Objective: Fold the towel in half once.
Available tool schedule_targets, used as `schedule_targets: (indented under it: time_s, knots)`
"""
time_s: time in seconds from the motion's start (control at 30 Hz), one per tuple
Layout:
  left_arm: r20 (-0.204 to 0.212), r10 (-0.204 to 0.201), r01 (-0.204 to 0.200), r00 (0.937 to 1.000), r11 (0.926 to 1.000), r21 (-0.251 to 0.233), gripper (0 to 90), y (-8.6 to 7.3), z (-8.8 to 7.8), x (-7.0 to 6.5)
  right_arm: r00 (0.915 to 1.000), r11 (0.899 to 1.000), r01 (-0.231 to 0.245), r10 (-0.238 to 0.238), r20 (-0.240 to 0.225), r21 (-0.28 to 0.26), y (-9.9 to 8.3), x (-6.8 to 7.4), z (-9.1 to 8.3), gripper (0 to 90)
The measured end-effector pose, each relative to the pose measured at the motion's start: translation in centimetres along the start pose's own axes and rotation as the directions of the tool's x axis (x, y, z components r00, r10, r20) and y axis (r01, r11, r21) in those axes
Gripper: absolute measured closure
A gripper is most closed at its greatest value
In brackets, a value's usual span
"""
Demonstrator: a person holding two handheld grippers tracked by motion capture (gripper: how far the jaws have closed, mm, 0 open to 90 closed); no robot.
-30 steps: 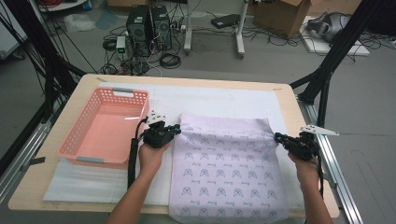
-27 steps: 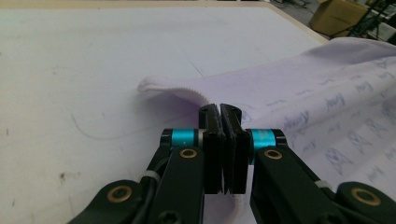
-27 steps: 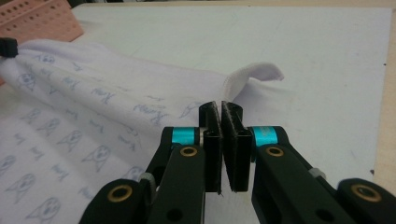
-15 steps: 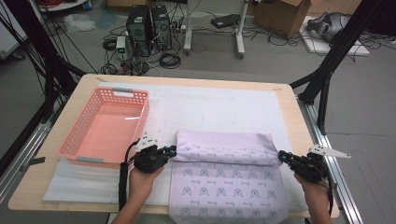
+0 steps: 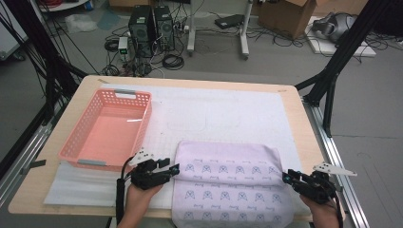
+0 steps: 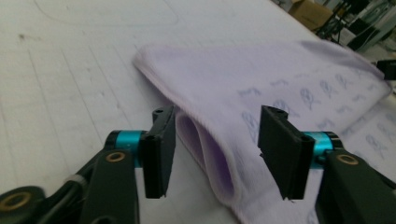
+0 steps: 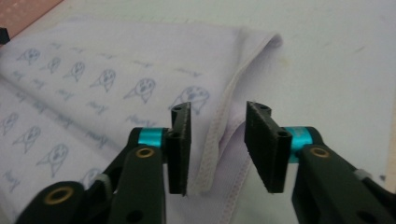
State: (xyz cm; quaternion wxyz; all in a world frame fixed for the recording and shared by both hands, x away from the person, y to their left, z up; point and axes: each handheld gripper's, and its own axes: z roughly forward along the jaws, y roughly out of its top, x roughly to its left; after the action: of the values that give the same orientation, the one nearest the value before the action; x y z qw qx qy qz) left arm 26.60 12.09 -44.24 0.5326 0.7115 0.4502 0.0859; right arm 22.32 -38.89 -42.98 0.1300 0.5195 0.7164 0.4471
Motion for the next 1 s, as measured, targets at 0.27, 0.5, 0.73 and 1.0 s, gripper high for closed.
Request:
schedule_targets:
  time_s: [0.27,0.5,0.73,1.0]
  knots:
    - [-0.025,-0.062,0.064,0.9978,0.9947,0.080,43.2,2.5,3.9,1.6,0.9976,0.999,0.018,-0.020,0.067,0.032,2.9,-0.4,2.8,48.6]
    - [-0.036,-0.032,0.037,0.9988,0.9899,0.137,86.1,2.5,5.2,1.2,0.9985,0.995,-0.006,0.001,0.055,0.096,4.3,-1.5,5.2,85.9]
    - [0.027,0.016,-0.015,0.9995,0.9995,-0.026,85.6,3.2,1.8,-0.5,0.9989,0.997,0.043,-0.041,0.024,-0.066,4.4,-0.3,1.9,87.0]
    - [0.065,0.060,-0.058,0.9960,0.9978,-0.033,85.0,1.1,-1.3,-2.3,0.9990,0.995,0.038,-0.040,-0.021,-0.096,2.5,0.7,-1.3,87.0]
